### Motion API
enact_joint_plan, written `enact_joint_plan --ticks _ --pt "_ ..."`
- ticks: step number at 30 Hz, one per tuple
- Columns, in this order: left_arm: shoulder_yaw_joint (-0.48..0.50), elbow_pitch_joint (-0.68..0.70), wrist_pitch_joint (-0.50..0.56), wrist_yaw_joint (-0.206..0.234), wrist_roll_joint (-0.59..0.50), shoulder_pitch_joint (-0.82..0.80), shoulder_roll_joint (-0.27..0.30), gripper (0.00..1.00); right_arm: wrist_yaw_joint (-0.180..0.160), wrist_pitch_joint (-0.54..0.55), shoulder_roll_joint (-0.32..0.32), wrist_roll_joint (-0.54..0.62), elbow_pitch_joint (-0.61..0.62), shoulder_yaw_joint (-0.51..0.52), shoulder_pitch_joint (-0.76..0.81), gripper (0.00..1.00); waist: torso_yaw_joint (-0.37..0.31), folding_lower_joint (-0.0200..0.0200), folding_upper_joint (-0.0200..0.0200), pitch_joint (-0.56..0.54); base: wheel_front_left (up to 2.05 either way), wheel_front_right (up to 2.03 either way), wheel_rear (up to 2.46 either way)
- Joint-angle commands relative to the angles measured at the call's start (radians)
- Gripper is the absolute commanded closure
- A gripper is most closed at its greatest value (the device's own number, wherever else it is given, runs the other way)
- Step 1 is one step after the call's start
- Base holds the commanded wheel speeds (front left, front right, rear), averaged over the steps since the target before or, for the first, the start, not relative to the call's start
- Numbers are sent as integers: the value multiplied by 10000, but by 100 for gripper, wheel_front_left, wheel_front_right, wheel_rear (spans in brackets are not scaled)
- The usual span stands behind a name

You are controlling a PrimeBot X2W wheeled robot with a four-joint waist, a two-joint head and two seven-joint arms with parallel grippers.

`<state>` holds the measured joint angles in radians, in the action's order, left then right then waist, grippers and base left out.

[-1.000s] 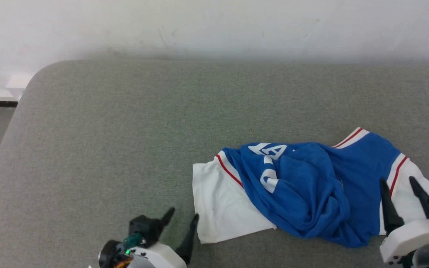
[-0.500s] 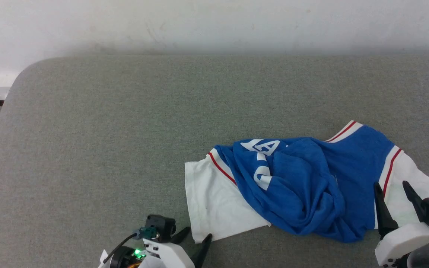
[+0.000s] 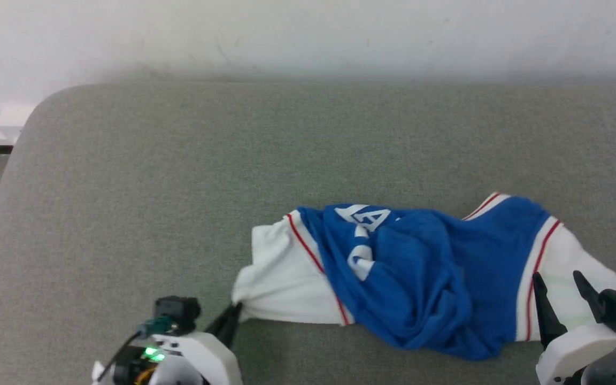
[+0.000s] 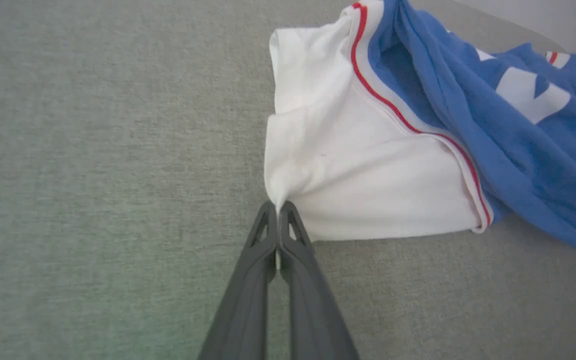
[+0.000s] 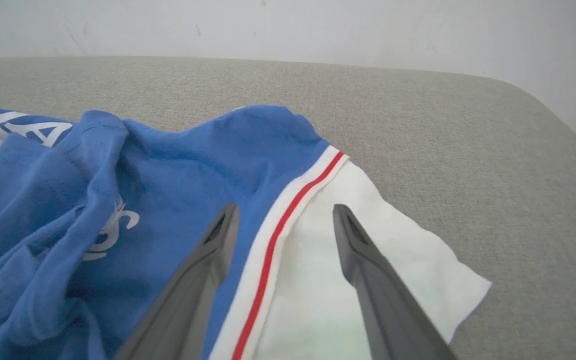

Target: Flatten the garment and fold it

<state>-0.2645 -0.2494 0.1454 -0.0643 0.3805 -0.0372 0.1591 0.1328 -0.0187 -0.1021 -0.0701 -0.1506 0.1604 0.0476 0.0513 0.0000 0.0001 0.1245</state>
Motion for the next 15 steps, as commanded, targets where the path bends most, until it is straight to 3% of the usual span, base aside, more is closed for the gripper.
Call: enact_joint_plan --ticks 1,7,15 --pt "176 46 -173 132 60 107 139 100 -21 48 -13 3 -33 -2 63 0 99 0 -1 -102 0 0 0" --pt "629 202 -745 308 177 126 365 100 -21 728 -63 0 -362 73 230 0 223 0 -1 -198 0 0 0" --pt "539 581 -972 296 130 37 406 100 -21 2811 -619 355 -398 1432 -205 0 384 0 -1 27 0 0 0"
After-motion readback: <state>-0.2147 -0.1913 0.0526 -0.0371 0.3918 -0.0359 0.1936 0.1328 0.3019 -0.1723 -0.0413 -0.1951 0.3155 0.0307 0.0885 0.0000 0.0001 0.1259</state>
